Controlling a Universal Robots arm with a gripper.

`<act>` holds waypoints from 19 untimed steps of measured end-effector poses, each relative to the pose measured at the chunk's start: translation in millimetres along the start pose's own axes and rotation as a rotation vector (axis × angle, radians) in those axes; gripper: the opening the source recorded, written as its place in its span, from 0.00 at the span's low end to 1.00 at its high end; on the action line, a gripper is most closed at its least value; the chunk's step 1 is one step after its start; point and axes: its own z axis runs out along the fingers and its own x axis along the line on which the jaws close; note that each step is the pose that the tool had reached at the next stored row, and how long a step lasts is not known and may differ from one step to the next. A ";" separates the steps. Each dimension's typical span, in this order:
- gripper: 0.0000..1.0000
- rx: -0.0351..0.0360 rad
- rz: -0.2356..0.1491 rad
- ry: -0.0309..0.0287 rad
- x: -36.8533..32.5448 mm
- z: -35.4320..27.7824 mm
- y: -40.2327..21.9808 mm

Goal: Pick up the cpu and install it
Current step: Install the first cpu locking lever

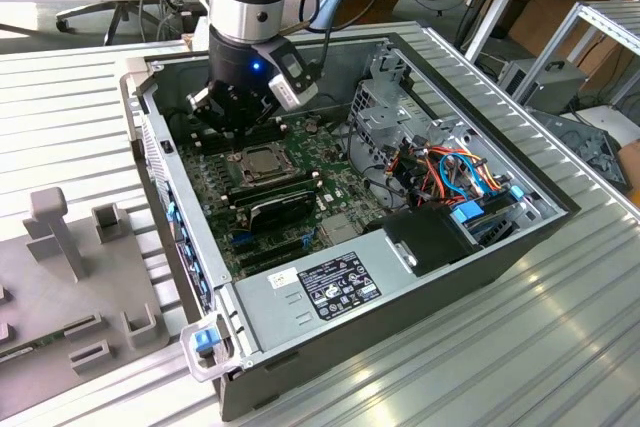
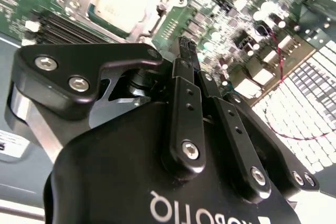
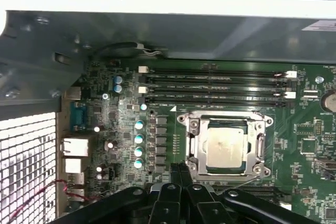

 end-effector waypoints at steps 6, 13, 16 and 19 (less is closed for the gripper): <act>0.11 -0.0008 0.000 -0.0010 1.1 0.1 7.9; 0.11 -0.0062 0.000 -0.0027 3.5 0.1 18.2; 0.11 -0.0091 0.000 -0.0032 4.1 0.0 21.4; 0.11 -0.0108 0.000 -0.0034 4.2 0.0 25.0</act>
